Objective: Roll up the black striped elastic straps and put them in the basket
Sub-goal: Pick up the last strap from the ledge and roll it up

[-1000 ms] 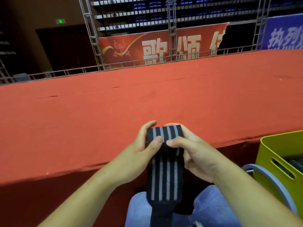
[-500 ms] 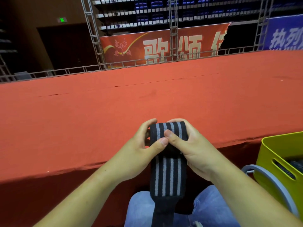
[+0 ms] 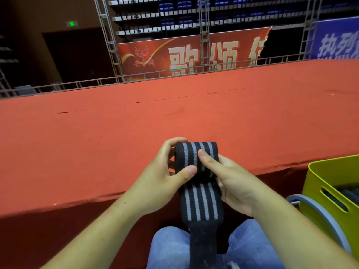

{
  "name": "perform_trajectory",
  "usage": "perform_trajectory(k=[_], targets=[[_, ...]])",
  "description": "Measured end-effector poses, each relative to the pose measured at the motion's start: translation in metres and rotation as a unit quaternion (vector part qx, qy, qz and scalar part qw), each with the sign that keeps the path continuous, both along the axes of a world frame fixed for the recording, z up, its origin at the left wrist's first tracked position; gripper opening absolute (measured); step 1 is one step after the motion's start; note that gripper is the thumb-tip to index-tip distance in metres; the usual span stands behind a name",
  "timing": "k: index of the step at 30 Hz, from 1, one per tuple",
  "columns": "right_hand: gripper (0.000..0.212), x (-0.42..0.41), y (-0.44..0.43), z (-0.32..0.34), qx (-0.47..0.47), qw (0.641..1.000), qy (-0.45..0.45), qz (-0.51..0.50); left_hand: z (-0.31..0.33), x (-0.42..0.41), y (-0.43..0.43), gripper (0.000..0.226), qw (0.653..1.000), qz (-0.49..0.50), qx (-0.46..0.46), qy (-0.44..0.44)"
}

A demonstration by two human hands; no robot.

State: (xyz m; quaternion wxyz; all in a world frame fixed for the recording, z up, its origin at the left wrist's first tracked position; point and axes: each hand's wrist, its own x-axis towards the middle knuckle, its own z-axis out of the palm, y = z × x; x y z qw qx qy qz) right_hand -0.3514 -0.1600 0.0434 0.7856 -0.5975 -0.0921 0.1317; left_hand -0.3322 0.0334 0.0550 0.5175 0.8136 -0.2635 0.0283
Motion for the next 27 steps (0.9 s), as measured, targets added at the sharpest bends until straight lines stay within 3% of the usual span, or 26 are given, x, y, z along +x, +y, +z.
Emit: perform_trajectory(k=[9, 15, 19, 23, 27], targets=[[0.055, 0.0, 0.0, 0.001, -0.011, 1.0, 0.016, 0.012, 0.004, -0.003, 0.001, 0.053, 0.999, -0.031, -0.004, -0.015], [0.039, 0.0, -0.002, 0.002, 0.014, 0.999, 0.008, -0.028, 0.005, -0.002, 0.004, 0.055, 0.998, -0.052, 0.007, -0.027], [0.036, 0.003, -0.008, 0.002, 0.033, 0.997, 0.018, -0.061, 0.007, -0.003, 0.011, 0.063, 0.991, -0.037, 0.07, -0.106], [0.037, 0.005, -0.012, 0.001, 0.066, 0.994, 0.025, -0.081, 0.011, -0.012, 0.014, 0.075, 0.954, -0.028, 0.192, -0.227], [0.037, 0.005, -0.013, 0.002, 0.078, 0.994, 0.031, -0.073, 0.006, -0.018, 0.009, 0.066, 0.897, -0.046, 0.29, -0.329]])
